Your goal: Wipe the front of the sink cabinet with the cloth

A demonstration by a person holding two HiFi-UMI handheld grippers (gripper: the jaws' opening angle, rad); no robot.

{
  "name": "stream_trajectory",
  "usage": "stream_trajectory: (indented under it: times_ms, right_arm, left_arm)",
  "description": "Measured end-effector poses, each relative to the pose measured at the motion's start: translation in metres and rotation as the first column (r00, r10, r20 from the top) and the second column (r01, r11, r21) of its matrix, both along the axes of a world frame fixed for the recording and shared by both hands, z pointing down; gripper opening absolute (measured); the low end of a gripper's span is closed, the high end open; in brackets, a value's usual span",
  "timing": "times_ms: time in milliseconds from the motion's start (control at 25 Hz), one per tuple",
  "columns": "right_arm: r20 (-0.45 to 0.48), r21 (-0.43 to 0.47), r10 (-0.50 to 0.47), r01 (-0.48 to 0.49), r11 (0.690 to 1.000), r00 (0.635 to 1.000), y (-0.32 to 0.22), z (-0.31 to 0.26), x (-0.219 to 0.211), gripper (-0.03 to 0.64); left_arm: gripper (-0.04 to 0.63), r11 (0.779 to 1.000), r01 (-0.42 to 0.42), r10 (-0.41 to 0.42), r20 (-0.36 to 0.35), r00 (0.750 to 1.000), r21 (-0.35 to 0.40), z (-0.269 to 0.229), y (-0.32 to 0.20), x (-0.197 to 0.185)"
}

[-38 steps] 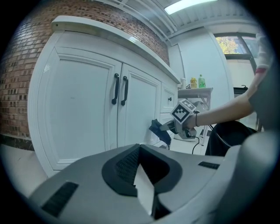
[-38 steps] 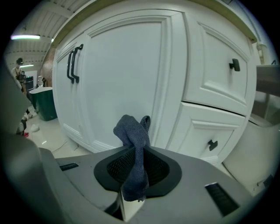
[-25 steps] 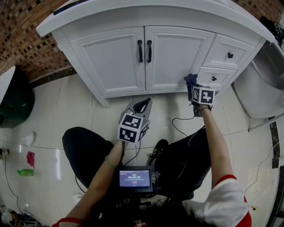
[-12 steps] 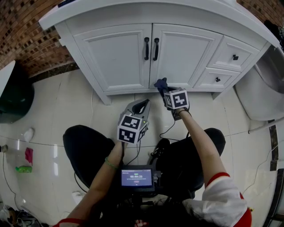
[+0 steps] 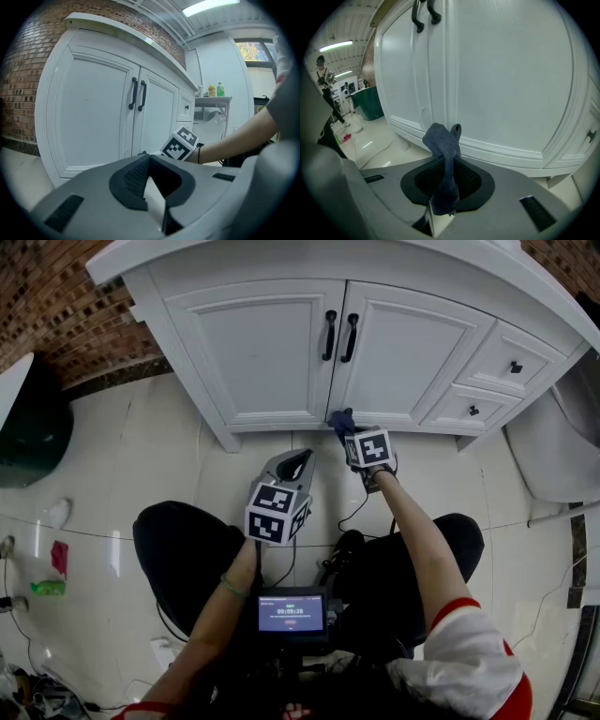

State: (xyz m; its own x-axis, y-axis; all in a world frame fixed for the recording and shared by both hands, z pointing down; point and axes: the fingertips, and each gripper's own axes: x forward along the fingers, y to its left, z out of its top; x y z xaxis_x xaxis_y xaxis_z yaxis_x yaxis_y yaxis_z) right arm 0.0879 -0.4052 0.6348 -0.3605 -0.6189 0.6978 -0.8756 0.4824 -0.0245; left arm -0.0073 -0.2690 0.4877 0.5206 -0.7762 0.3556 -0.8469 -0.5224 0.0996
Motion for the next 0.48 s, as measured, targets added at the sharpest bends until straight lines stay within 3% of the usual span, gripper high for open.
stream_trajectory:
  times_ms: [480]
  right_arm:
    - [-0.089,0.001,0.248,-0.249,0.969,0.965,-0.013,-0.003,0.159,0.064]
  left_arm:
    - [0.020,1.000,-0.020,0.020,0.003,1.000,-0.023,0.011,0.002,0.010]
